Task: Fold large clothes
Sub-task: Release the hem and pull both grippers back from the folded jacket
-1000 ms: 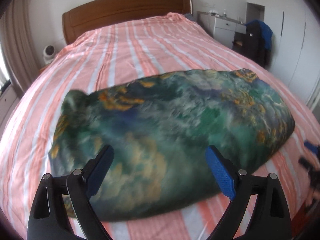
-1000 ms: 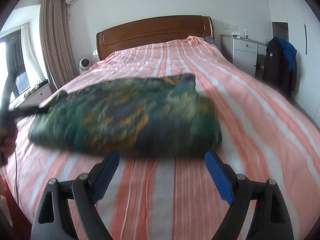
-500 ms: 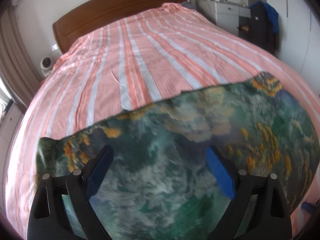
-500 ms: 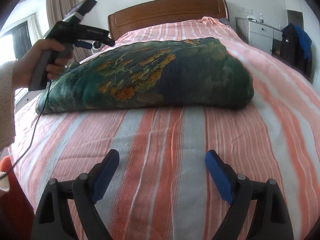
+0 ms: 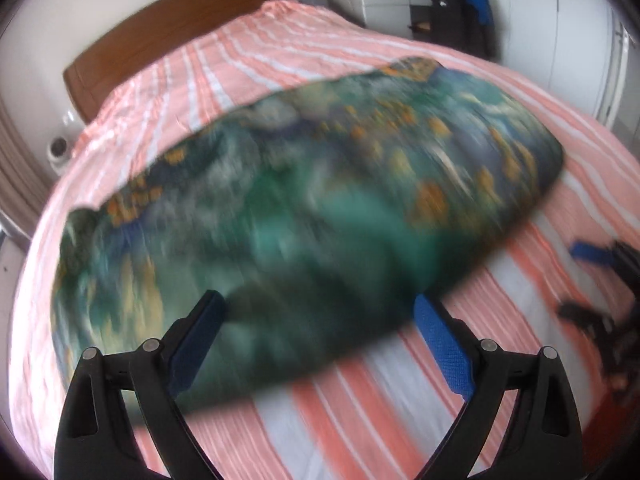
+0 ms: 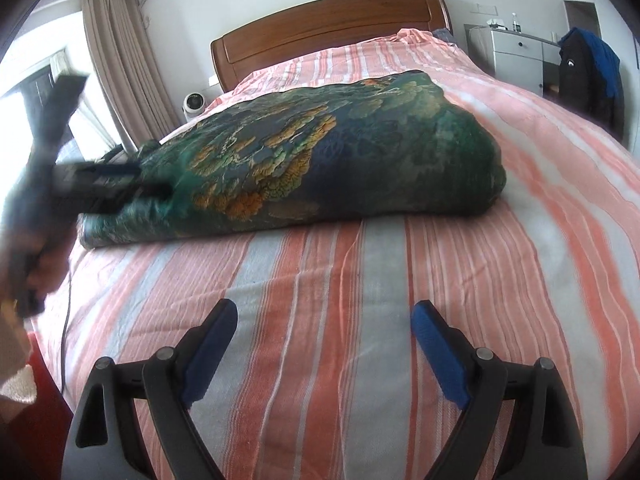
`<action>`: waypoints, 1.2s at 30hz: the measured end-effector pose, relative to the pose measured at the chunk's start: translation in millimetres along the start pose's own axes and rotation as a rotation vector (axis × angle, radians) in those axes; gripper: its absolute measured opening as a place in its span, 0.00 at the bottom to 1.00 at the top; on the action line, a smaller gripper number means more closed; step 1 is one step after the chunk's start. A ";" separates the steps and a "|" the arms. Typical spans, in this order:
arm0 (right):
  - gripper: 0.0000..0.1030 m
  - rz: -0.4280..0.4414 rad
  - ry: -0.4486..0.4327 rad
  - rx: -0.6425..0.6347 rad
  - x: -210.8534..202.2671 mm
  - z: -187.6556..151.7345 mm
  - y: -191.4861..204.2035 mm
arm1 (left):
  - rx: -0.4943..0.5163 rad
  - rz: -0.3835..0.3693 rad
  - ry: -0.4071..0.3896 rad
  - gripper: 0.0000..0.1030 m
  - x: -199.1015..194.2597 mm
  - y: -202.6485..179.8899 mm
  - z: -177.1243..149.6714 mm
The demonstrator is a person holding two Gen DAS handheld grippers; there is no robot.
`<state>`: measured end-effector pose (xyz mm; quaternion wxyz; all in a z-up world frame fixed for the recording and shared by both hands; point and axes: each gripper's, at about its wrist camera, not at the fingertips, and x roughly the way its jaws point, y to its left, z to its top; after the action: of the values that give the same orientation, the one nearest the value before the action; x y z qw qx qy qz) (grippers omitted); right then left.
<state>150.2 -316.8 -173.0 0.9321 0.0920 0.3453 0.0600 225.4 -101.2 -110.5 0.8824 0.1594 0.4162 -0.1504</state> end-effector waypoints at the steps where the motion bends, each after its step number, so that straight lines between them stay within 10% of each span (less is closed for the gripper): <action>1: 0.86 -0.002 -0.002 0.003 -0.7 0.6 0.4 | -0.018 -0.020 0.010 0.94 -6.4 -0.3 -7.7; 16: 0.86 -0.022 -0.002 -0.018 -0.2 -1.6 5.0 | -0.270 -0.023 0.048 0.94 -28.9 31.0 -63.3; 36: 0.86 -0.031 0.002 -0.030 1.0 -3.1 7.3 | -0.280 0.002 0.042 0.94 -27.8 27.4 -73.9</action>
<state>148.5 -309.1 -174.4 0.9337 0.0729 0.3468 0.0509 168.7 -42.7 -129.0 0.8872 0.0386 0.4515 -0.0866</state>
